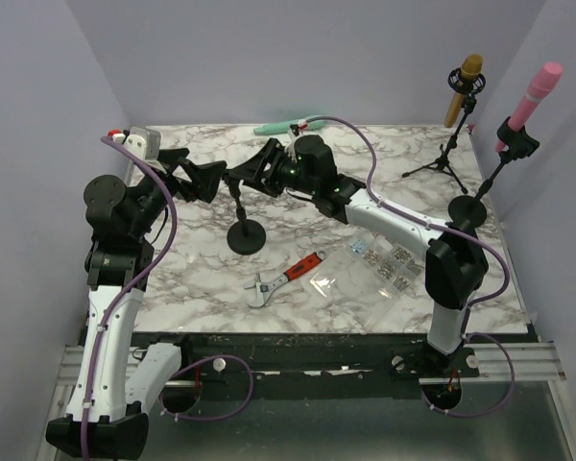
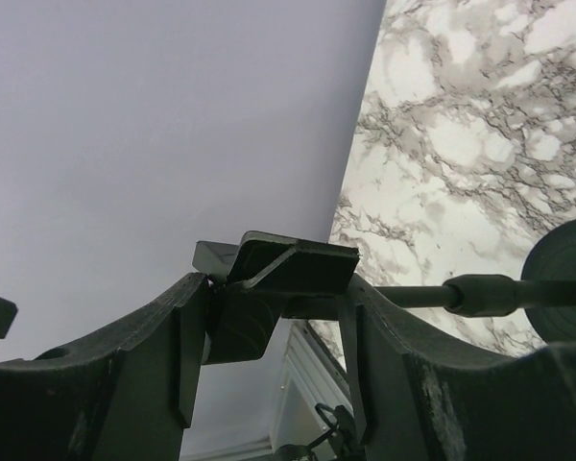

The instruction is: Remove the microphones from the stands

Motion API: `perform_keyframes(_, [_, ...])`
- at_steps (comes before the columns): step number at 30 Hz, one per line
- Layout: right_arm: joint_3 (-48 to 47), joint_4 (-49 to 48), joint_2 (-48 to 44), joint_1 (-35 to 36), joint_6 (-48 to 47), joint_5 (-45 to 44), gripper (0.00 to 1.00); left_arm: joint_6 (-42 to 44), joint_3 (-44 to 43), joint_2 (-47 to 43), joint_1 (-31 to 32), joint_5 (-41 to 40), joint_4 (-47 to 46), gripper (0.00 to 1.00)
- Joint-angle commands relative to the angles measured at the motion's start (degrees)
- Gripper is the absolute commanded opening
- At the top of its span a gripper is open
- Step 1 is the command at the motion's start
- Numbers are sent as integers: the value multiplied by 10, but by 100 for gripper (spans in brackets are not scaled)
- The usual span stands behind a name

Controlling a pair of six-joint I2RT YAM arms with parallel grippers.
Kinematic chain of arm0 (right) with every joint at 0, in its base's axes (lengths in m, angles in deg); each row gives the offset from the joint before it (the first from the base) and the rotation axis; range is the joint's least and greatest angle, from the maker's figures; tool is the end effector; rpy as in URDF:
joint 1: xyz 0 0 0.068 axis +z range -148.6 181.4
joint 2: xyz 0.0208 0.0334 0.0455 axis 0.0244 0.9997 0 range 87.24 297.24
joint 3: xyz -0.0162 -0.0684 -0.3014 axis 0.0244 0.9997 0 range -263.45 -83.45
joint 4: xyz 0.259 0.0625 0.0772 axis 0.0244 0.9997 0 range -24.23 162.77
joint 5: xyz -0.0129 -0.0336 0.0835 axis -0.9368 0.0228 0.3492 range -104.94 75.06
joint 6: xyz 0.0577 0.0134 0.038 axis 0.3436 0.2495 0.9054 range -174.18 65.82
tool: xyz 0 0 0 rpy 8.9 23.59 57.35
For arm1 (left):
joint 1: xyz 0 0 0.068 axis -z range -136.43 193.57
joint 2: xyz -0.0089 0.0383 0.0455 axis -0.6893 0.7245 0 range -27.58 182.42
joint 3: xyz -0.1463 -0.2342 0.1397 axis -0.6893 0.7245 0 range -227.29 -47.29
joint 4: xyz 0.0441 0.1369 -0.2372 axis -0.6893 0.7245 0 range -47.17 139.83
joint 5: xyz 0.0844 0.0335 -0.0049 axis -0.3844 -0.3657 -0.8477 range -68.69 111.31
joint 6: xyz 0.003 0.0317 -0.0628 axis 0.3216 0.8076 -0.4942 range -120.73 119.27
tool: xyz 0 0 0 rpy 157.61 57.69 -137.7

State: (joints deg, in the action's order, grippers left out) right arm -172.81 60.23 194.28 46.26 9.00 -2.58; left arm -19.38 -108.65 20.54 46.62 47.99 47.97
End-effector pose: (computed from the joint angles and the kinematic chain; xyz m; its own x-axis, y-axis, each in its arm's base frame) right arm 0.3482 0.3639 0.3522 -0.8145 0.4193 -0.4010 -0.2448 0.3782 0.8928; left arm 0.1823 -0.0357 0.4743 -0.0238 -0.2849 -0.9583 0.5105 0.8206 -0.2567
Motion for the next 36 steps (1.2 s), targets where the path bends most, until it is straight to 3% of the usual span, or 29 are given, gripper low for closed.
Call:
perform_keyframes(1, [57, 61, 4, 6, -33, -38, 59, -6, 7, -2, -2, 17, -20, 99])
perform_keyframes(14, [76, 42, 32, 6, -41, -27, 65, -9, 7, 2, -3, 23, -22, 98])
perform_keyframes(18, [59, 48, 22, 6, -64, -31, 77, -10, 6, 3, -4, 24, -21, 99])
perform_keyframes(22, [-2, 94, 12, 6, -118, -22, 97, -12, 5, 4, -3, 27, -22, 98])
perform_keyframes(25, [-46, 139, -14, 6, -177, -41, 100, -17, 6, 7, -3, 32, -25, 99])
perform_keyframes(31, [-77, 269, -101, 6, -364, -222, 100, -38, 13, 16, -3, 60, -47, 99])
perform_keyframes(36, [33, 296, -206, 6, -481, -537, 100, -36, 18, 17, -2, 63, -49, 98])
